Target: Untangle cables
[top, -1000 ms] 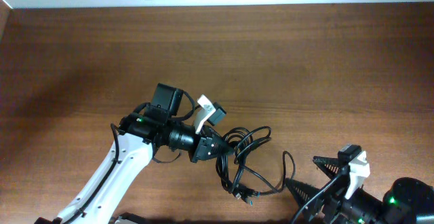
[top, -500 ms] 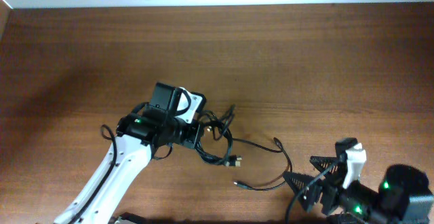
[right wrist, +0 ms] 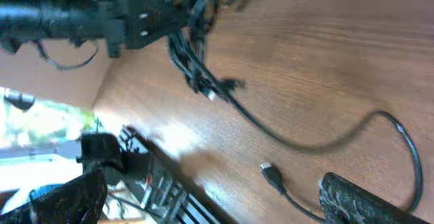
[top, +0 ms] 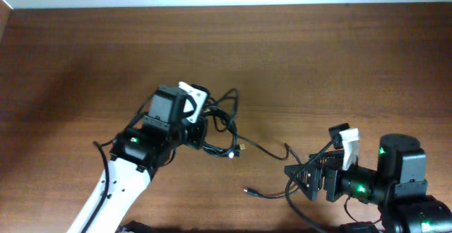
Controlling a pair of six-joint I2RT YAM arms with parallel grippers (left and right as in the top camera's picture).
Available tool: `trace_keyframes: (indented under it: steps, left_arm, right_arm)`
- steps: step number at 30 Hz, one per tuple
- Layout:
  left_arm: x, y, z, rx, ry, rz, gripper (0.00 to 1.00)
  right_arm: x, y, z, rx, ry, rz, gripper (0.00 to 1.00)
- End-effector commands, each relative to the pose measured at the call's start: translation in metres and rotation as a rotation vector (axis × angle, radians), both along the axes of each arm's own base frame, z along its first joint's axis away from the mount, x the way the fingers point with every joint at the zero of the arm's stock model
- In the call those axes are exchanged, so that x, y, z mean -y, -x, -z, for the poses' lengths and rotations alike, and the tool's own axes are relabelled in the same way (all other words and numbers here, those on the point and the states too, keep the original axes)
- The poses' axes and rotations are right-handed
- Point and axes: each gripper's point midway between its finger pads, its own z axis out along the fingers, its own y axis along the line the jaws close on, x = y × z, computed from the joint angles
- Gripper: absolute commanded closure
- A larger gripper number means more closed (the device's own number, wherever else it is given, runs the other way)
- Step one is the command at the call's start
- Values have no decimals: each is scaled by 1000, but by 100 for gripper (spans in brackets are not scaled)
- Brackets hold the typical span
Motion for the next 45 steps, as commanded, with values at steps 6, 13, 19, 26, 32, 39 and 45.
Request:
trace_keyframes:
  steps: [6,13,19,26,32,39,45]
  left_arm:
    - [38,15,-19,195,-186,346,100]
    - [54,25,-22,203,-141,451,100]
    - [95,63,-36,297,6,856,100]
    - [106,75,-44,412,14,1051,100]
    - [124,65,-72,575,74,1077,100]
    - [137,68,-96,688,160,1127,100]
    - [147,85,-98,678,215,1191,100]
  right_arm:
    - [2,-4,1,185,148,-95,1]
    - [11,-12,7,307,279,-133,1]
    - [6,-21,-8,407,260,-150,1]
    - [-7,-19,-26,481,176,-205,0]
    - [-17,-10,-34,493,106,-263,3]
    - [-17,-10,-34,494,106,-263,3]
    - [-17,-14,-40,535,106,-259,3]
